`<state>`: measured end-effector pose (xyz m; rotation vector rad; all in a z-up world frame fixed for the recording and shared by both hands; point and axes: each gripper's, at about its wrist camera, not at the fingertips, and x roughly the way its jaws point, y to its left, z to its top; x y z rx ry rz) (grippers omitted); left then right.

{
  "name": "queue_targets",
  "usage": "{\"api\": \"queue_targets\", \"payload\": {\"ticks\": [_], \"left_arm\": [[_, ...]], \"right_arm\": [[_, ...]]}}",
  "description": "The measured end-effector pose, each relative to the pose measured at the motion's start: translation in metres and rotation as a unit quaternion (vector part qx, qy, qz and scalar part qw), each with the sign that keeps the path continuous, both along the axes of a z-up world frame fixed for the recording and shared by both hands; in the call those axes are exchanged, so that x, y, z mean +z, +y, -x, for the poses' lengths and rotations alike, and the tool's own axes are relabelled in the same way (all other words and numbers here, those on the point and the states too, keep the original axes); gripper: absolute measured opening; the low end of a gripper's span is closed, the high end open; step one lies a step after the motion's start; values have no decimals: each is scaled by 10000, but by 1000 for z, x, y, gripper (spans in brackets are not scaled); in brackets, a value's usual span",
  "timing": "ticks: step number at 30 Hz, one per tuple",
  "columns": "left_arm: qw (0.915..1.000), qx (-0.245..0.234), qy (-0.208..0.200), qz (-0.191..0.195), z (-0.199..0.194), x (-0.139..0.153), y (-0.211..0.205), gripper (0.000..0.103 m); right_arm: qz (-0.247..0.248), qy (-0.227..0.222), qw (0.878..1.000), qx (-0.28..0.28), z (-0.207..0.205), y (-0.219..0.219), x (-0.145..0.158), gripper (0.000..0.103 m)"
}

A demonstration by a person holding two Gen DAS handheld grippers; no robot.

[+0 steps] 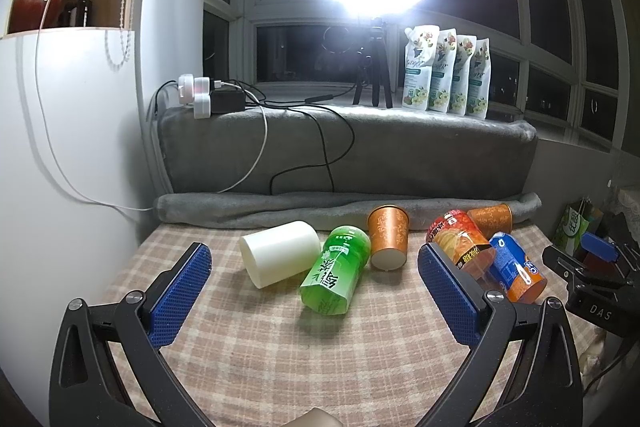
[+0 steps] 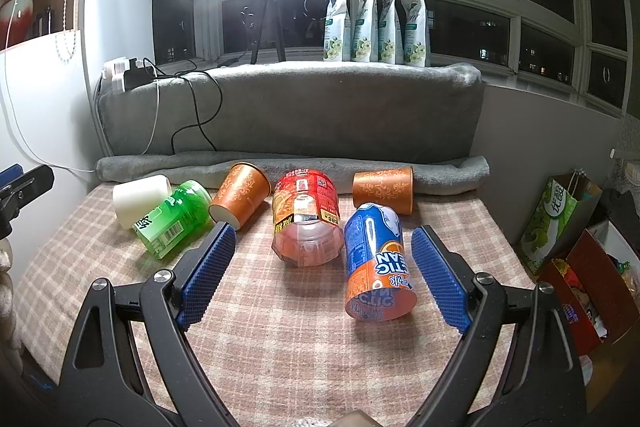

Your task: Flip cup upright

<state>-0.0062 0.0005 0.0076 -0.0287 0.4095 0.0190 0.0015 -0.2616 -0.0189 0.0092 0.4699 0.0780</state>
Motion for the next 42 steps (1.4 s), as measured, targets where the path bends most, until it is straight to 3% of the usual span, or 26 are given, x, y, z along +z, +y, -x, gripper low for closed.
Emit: {"api": "queue_targets", "payload": {"ticks": [42], "left_arm": [[10000, 13, 63, 7, 0, -6, 0, 102]], "right_arm": [[-11, 30, 10000, 15, -4, -1, -3, 92]]}}
